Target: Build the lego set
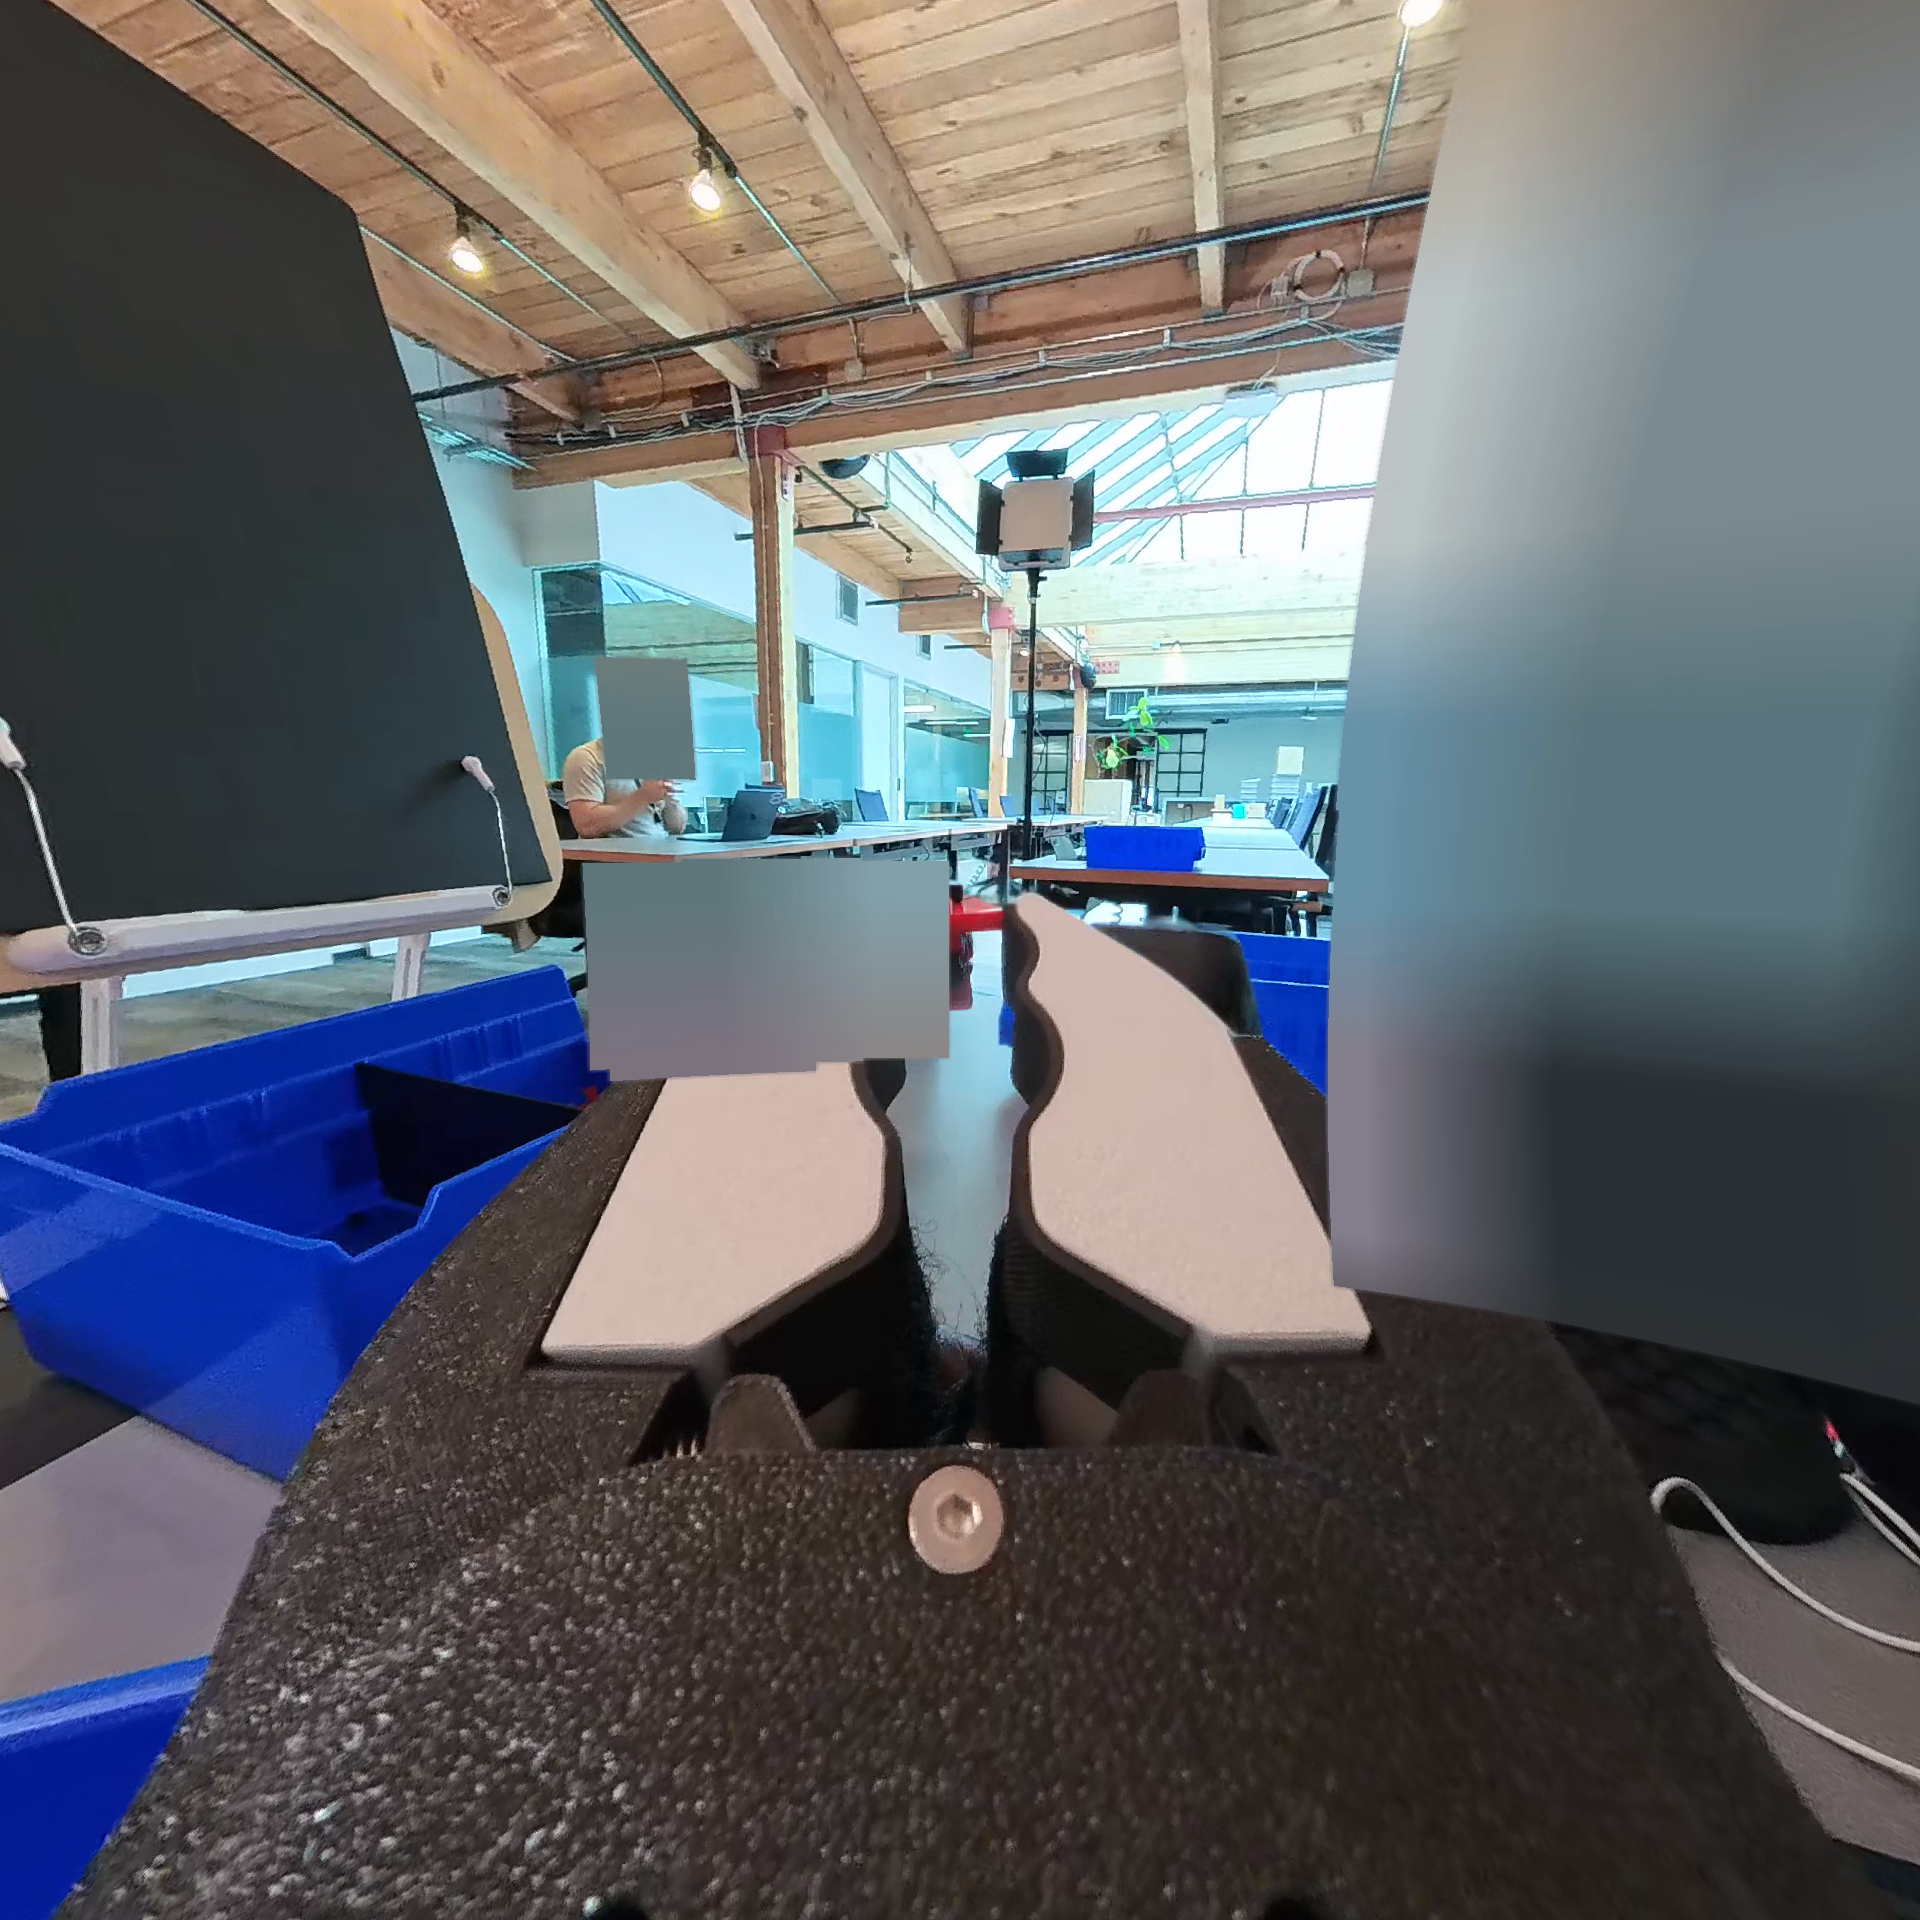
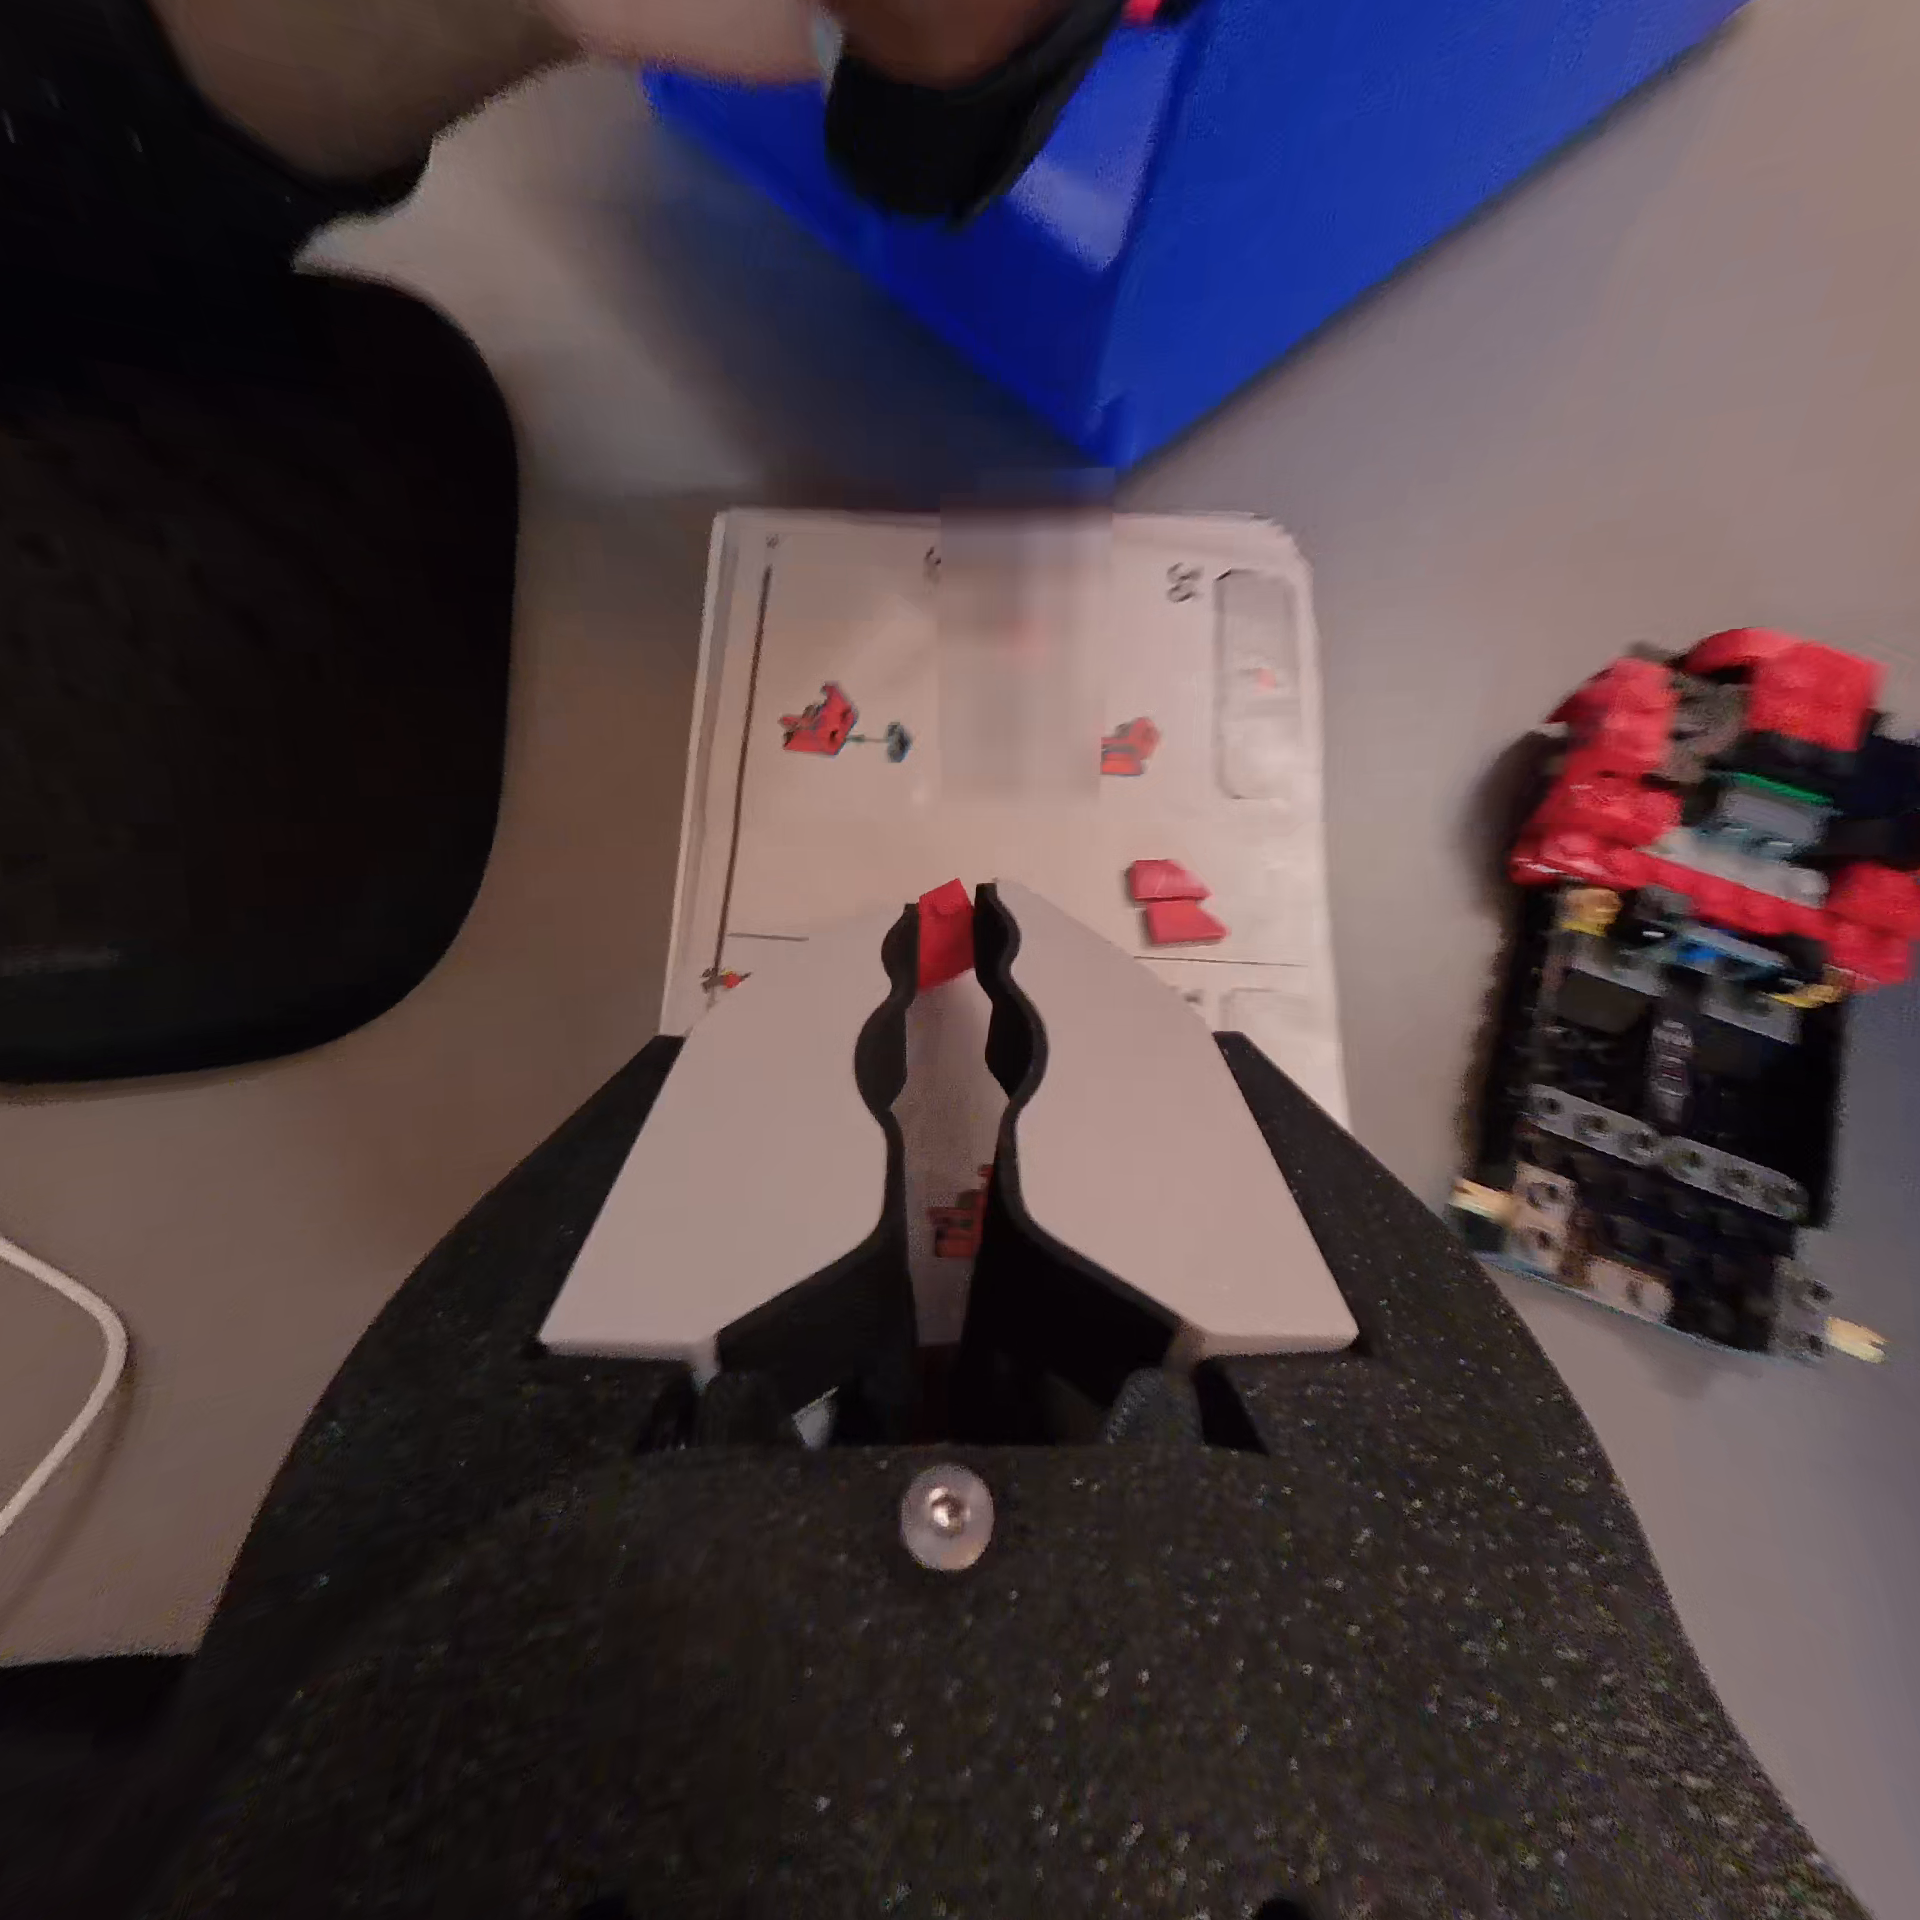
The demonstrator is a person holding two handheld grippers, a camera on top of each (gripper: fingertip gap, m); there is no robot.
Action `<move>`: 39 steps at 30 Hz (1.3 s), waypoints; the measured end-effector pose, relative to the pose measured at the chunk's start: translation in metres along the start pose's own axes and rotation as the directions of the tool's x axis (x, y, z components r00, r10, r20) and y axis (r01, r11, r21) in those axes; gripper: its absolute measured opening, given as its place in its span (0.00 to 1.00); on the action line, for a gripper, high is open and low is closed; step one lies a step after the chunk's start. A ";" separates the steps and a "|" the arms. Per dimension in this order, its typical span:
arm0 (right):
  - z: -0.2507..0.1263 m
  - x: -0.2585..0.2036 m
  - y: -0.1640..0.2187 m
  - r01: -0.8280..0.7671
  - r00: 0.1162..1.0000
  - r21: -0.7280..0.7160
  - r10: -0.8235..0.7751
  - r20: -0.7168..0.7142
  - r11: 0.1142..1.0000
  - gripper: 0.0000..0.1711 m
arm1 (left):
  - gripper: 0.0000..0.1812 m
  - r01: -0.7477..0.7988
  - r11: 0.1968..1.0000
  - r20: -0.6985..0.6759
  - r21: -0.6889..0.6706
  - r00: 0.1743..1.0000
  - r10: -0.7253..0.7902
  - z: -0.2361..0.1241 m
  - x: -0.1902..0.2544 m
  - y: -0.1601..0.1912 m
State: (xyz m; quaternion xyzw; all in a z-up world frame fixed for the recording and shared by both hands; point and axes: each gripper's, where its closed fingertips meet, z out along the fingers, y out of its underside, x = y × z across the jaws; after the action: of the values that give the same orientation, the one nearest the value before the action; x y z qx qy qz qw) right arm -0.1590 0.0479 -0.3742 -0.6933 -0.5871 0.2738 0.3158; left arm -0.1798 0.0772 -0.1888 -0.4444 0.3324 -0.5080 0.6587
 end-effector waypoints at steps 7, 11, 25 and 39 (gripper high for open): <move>-0.031 0.059 -0.005 -0.104 0.966 0.188 0.144 -0.213 0.977 0.06 | 0.08 0.001 1.000 -0.028 -0.005 1.000 -0.001 0.001 0.003 0.004; -0.027 0.055 -0.013 -0.110 0.969 0.233 0.156 -0.192 0.966 0.06 | 0.08 -0.009 1.000 -0.037 -0.019 0.999 0.008 0.002 0.006 0.006; 0.007 0.028 -0.012 0.076 0.975 0.094 -0.054 -0.215 0.993 0.16 | 0.08 -0.058 0.996 -0.086 -0.066 0.995 0.052 0.009 0.018 0.019; -0.056 0.076 -0.009 -0.136 0.948 0.290 0.210 -0.239 0.947 0.00 | 0.08 -0.032 0.999 -0.139 -0.040 0.990 0.026 0.012 0.029 0.020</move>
State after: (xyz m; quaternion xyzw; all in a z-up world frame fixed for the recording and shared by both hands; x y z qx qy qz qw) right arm -0.1106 0.1177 -0.3313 -0.7235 -0.4328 0.2822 0.4578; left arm -0.1545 0.0544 -0.2025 -0.4172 0.3942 -0.5208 0.6319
